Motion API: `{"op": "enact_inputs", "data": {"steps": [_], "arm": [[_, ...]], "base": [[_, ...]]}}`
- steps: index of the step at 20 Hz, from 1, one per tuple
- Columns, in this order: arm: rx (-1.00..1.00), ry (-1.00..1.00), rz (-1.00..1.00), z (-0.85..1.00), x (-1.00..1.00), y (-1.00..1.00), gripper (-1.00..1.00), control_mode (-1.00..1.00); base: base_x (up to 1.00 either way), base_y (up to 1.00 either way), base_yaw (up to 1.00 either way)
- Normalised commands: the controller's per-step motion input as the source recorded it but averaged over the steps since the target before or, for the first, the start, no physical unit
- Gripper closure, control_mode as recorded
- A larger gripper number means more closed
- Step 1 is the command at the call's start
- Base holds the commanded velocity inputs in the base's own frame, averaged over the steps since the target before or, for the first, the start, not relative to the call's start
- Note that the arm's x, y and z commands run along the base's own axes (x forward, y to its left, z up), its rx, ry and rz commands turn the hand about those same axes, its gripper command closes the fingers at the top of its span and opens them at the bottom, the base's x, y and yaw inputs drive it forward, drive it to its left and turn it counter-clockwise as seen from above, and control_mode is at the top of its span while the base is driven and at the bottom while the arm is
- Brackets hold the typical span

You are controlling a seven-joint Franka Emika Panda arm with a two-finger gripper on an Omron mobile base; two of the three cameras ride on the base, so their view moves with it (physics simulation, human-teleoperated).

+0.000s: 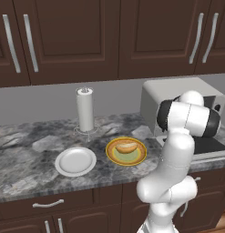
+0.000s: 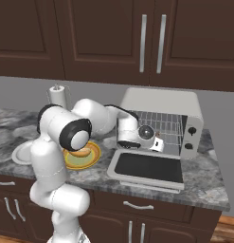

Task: Open the toaster oven door. Place the hotdog bun on the top rack in the toaster oven and place the chicken drumstick on the bottom rack.

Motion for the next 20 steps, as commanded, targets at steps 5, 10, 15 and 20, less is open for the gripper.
{"op": "enact_inputs", "data": {"steps": [5,10,15,20], "arm": [[0.02,0.05,0.00,0.41,-0.24,-0.05,-1.00,-1.00],[0.01,0.00,0.00,0.40,-0.32,-0.13,-1.00,-1.00],[0.04,-0.03,0.00,0.38,-0.30,-0.03,-1.00,-1.00],[0.04,-0.04,0.00,0.37,-0.19,0.00,-1.00,-1.00]], "base": [[0.00,0.00,0.00],[0.00,0.00,0.00],[0.00,0.00,0.00],[0.00,0.00,0.00]]}}
